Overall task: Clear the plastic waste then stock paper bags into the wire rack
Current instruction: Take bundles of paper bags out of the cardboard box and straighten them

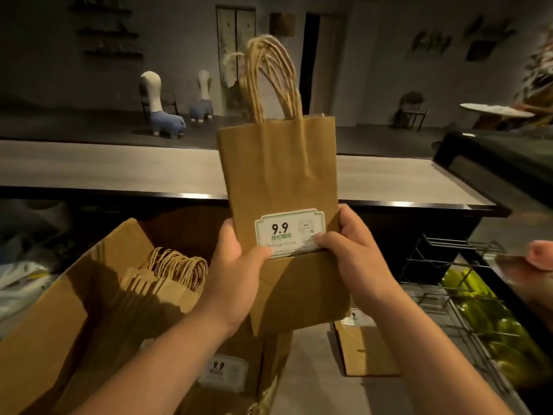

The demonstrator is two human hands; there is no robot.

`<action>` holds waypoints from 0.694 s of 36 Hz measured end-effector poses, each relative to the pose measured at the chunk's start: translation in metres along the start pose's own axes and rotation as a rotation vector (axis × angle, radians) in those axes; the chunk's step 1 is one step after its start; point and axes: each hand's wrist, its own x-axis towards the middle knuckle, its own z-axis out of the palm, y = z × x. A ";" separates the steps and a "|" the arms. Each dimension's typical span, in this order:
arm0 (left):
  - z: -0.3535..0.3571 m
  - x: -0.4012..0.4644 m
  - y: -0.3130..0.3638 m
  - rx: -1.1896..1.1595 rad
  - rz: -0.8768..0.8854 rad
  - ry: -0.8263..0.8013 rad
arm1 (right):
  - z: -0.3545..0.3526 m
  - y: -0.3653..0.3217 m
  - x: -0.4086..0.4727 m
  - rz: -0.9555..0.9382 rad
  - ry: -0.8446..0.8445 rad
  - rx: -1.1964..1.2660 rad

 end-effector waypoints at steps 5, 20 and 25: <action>0.062 -0.020 -0.016 0.064 -0.054 -0.068 | -0.060 0.024 -0.021 0.066 0.053 0.082; 0.140 -0.062 -0.128 0.563 -0.401 -0.035 | -0.101 0.174 -0.069 0.433 0.188 0.200; 0.134 -0.053 -0.155 0.500 -0.498 0.073 | -0.090 0.208 -0.056 0.511 0.148 0.086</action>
